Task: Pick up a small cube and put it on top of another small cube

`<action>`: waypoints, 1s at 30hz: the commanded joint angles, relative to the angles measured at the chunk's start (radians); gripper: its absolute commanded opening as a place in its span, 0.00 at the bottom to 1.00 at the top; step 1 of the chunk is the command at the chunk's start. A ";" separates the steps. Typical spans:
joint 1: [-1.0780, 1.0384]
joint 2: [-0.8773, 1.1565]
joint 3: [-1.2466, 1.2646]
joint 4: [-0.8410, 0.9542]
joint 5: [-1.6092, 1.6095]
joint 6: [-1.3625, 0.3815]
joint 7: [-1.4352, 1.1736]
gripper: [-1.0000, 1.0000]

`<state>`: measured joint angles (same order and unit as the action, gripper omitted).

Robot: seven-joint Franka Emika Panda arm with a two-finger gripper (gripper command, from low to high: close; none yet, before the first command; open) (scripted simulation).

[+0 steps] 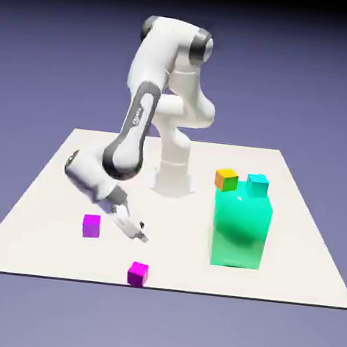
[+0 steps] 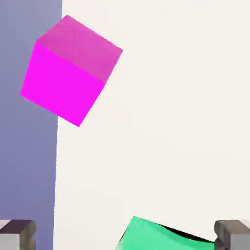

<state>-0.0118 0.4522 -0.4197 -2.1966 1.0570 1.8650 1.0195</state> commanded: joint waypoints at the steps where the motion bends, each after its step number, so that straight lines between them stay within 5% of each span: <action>1: -0.001 0.036 -0.015 0.022 0.038 -0.042 0.010 0.50; 12: -0.010 0.435 -0.179 0.261 0.450 -0.499 0.118 0.50; 16: 0.036 0.488 -0.117 0.267 0.539 -0.439 0.104 0.50; 17: 0.036 0.488 -0.117 0.267 0.539 -0.439 0.104 0.00; 30: -0.232 0.531 -0.523 0.304 0.068 -0.890 -0.188 0.00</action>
<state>-0.2436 0.9835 -0.9427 -1.8922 1.1262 0.9754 0.8324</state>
